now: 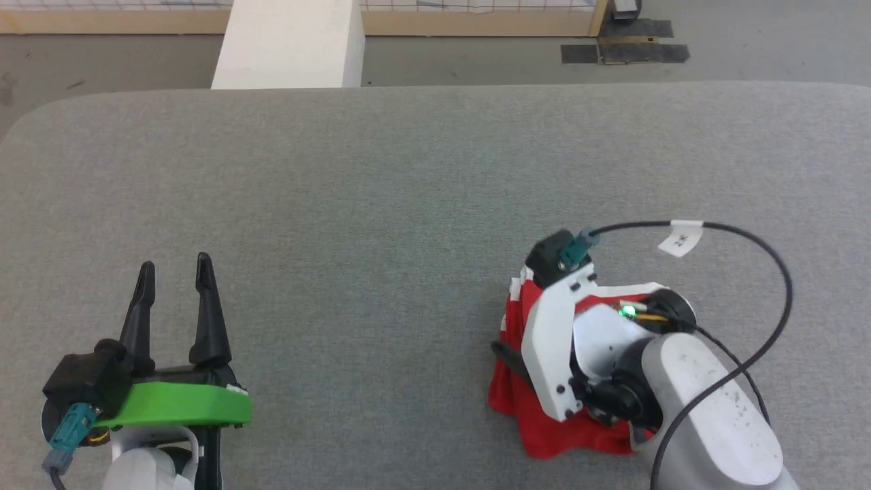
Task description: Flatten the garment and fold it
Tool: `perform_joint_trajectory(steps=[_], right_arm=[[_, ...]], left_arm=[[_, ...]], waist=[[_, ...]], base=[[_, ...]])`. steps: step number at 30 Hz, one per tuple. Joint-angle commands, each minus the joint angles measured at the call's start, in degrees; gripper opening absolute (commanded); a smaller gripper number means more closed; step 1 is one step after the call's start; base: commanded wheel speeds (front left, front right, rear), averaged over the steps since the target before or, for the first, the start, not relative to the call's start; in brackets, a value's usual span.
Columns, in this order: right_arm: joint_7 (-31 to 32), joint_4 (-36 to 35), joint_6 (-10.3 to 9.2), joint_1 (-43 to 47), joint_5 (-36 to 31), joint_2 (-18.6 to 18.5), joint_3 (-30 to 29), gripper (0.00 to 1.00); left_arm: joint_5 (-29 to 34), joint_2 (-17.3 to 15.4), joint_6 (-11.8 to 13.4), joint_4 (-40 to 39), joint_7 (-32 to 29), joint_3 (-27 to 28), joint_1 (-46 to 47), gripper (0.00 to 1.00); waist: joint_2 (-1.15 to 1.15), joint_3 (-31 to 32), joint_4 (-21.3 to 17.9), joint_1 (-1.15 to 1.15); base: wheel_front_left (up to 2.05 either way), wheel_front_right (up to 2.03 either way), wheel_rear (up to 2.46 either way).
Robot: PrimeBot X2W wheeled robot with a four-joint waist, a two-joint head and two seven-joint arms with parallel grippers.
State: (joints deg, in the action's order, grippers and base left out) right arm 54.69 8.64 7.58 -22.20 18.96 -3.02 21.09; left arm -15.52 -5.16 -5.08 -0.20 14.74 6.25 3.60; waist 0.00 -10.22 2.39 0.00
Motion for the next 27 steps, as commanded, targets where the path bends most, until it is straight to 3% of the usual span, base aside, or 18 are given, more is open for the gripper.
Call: perform_joint_trajectory(steps=[1,6,14,20,27], right_arm=[[-1.09,-1.07,-0.09,-1.26,0.9,0.06,0.13,1.0],[-4.48,-6.96,-0.09,-0.28,1.33,-0.08,-5.03,1.0],[-3.02,-11.33,-0.09,9.17,-7.14,-3.18,-19.12,1.0],[-2.76,-9.38,-0.09,14.21,-7.38,-2.22,-20.56,1.0],[-4.78,-3.12,-0.09,14.58,-8.0,-1.03,-18.41,1.0]], left_arm=[[0.63,0.28,-0.42,0.18,0.26,0.05,-0.03,1.0],[1.08,0.19,-0.54,-0.03,0.26,0.13,0.02,1.0],[1.58,0.13,-0.62,-0.72,0.26,0.4,-0.07,1.0],[1.74,0.14,-0.77,-0.78,0.26,0.1,-0.14,1.0],[1.64,0.08,-0.99,-0.33,0.26,-0.43,0.46,1.0]], waist=[[0.0,0.11,-0.58,0.0],[0.0,0.52,-1.74,0.0],[0.0,0.65,-2.76,0.0],[0.0,0.12,-2.88,0.0],[0.0,-0.39,-2.35,0.0]], base=[[0.0,0.0,0.0],[0.0,0.0,0.0],[0.0,0.0,0.0],[0.0,0.0,0.0],[0.0,0.0,0.0]])
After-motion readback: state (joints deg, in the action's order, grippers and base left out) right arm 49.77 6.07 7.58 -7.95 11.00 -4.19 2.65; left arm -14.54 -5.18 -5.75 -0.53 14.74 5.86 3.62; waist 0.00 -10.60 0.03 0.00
